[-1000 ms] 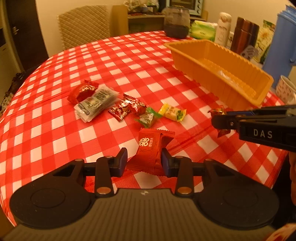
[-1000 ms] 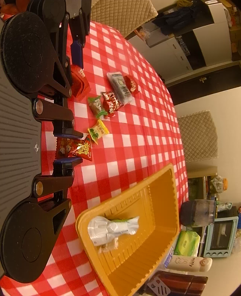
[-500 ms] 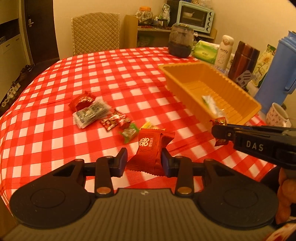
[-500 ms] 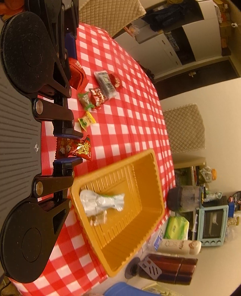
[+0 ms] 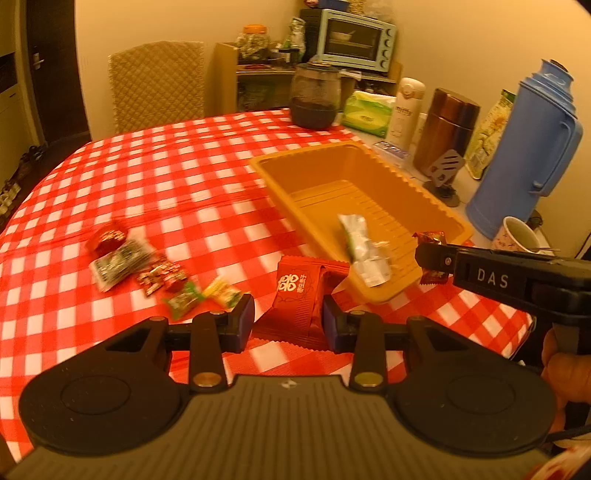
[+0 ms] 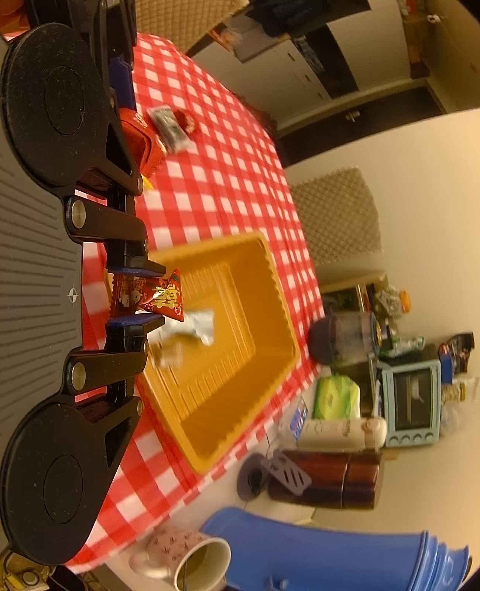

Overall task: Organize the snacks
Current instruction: 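Lower both packets into the orange tray and open both grippers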

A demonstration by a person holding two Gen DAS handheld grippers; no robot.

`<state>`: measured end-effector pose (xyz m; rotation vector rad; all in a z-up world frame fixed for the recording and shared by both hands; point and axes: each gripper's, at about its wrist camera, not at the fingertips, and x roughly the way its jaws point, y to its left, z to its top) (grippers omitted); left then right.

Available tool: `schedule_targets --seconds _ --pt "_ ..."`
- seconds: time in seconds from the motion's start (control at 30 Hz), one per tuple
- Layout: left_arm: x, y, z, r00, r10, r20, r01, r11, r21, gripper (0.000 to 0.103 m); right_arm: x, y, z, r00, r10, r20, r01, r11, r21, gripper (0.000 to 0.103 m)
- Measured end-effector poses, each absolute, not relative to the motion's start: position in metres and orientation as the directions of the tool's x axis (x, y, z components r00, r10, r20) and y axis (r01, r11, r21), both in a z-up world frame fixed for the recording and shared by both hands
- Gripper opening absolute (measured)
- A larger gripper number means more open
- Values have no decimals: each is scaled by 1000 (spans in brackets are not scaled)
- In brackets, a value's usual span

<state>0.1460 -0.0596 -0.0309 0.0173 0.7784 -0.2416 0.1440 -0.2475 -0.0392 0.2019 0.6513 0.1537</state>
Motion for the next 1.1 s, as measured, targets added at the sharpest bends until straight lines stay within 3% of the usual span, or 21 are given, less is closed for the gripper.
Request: schedule_targets --seconds 1.1 --pt "224 -144 -40 661 -275 -698 292 951 -99 36 205 -330 -38 801 125 -585 -10 981 196 21"
